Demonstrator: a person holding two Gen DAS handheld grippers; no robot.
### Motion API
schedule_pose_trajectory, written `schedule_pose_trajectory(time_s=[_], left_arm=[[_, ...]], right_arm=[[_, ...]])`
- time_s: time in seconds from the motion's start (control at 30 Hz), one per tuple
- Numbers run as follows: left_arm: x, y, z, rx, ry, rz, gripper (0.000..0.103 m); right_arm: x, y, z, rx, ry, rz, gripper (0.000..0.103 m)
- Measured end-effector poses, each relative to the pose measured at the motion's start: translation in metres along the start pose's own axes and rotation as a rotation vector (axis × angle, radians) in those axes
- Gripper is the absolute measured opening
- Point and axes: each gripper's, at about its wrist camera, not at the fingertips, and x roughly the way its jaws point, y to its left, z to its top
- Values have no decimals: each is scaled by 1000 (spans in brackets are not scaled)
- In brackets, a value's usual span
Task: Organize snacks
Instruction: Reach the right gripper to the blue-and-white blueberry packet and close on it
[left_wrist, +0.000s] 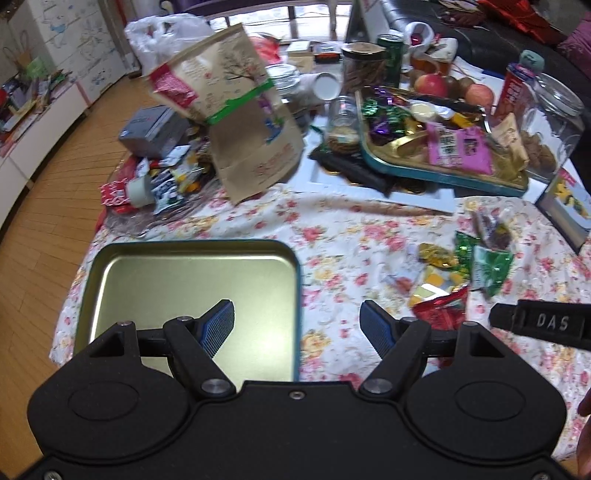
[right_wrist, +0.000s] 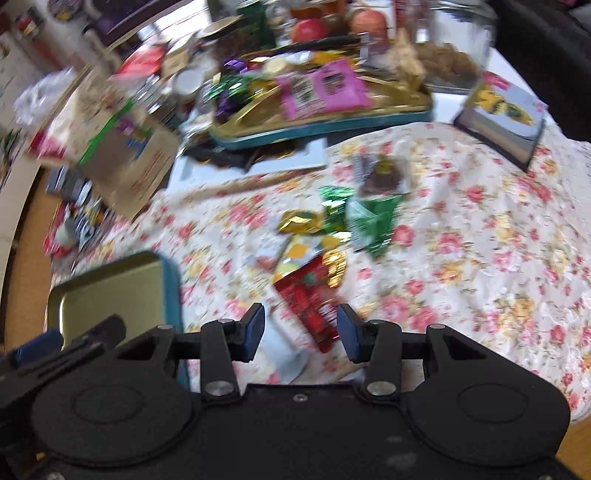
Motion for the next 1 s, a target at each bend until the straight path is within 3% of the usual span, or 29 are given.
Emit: schedule_pose_trajectory(time_s=[0.2, 0.33, 0.4, 0.53, 0.83, 1.0], left_arm=[[0, -26, 24, 40, 29, -84, 74], [13, -42, 24, 69, 74, -104, 74], [24, -48, 18, 70, 120, -126, 66], [46, -56, 2, 95, 223, -155, 65], [63, -48, -14, 59, 318, -154, 65], [65, -46, -14, 55, 307, -133, 65]], right_arm=[[-8, -52, 9, 133, -68, -40, 46], [-1, -70, 7, 112, -37, -61, 46], [7, -73, 3, 101, -1, -64, 46], [24, -71, -11, 60, 89, -58, 46], [37, -60, -20, 41, 137, -35, 45], [51, -59, -23, 52, 167, -56, 45]])
